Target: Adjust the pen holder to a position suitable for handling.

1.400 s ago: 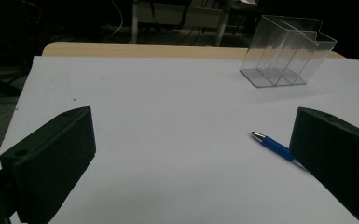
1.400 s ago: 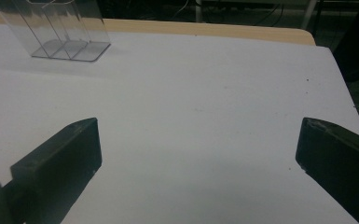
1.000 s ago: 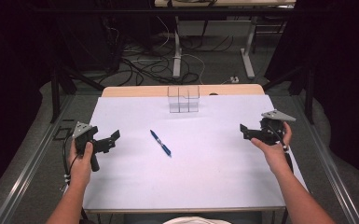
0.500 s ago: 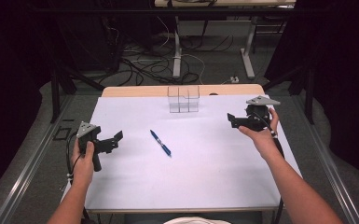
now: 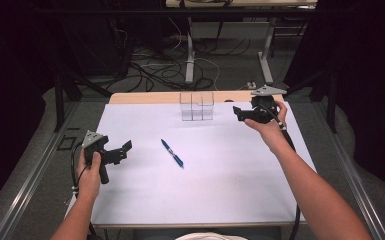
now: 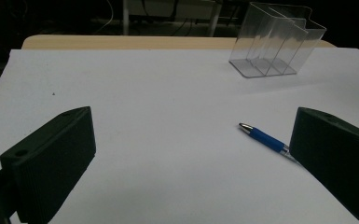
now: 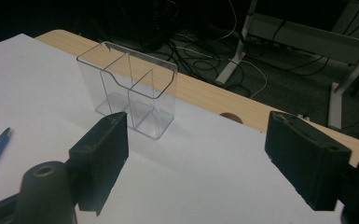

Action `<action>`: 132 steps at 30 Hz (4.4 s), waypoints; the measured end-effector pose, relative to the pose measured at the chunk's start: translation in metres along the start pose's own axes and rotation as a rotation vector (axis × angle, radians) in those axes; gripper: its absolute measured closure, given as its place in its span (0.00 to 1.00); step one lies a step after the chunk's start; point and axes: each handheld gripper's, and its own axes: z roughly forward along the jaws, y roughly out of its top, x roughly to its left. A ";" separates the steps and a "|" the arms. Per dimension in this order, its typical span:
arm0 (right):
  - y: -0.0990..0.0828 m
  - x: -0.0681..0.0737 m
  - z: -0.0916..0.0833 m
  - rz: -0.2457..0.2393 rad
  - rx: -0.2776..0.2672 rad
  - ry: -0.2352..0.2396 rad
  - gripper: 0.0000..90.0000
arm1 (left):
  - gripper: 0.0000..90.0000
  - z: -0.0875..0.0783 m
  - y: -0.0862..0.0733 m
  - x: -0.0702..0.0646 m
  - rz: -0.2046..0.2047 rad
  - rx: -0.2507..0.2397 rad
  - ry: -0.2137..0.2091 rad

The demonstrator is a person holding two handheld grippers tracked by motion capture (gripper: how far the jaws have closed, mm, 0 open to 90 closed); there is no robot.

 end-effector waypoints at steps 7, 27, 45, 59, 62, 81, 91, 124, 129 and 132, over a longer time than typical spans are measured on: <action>0.017 -0.003 0.015 0.005 0.017 0.041 0.36 | 0.00 0.001 -0.001 0.001 -0.009 0.005 -0.002; 0.049 0.009 0.054 -0.187 0.131 0.093 0.42 | 0.00 0.002 -0.002 0.002 -0.006 0.014 -0.005; 0.062 0.052 0.086 -0.658 0.267 0.172 0.38 | 0.00 0.003 -0.003 0.001 -0.003 0.023 -0.010; 0.057 0.075 0.118 -0.883 0.319 0.206 0.39 | 0.00 0.003 -0.003 0.001 -0.001 0.023 -0.012; 0.058 0.079 0.124 -0.906 0.317 0.214 0.42 | 0.00 0.003 -0.004 0.002 -0.004 0.022 -0.012; 0.052 0.090 0.159 -0.979 0.380 0.235 0.58 | 0.00 0.000 -0.005 0.003 -0.016 0.018 -0.003; 0.046 0.094 0.170 -0.981 0.413 0.249 0.59 | 0.00 0.000 -0.005 0.003 -0.017 0.021 -0.005; 0.041 0.096 0.176 -0.958 0.444 0.280 0.84 | 0.00 0.000 -0.005 0.002 -0.023 0.023 -0.017; 0.041 0.097 0.174 -0.975 0.444 0.279 0.91 | 0.00 0.000 -0.005 0.002 -0.024 0.024 -0.019; 0.042 0.096 0.174 -0.984 0.453 0.291 0.92 | 0.00 0.000 -0.005 0.001 -0.022 0.024 -0.020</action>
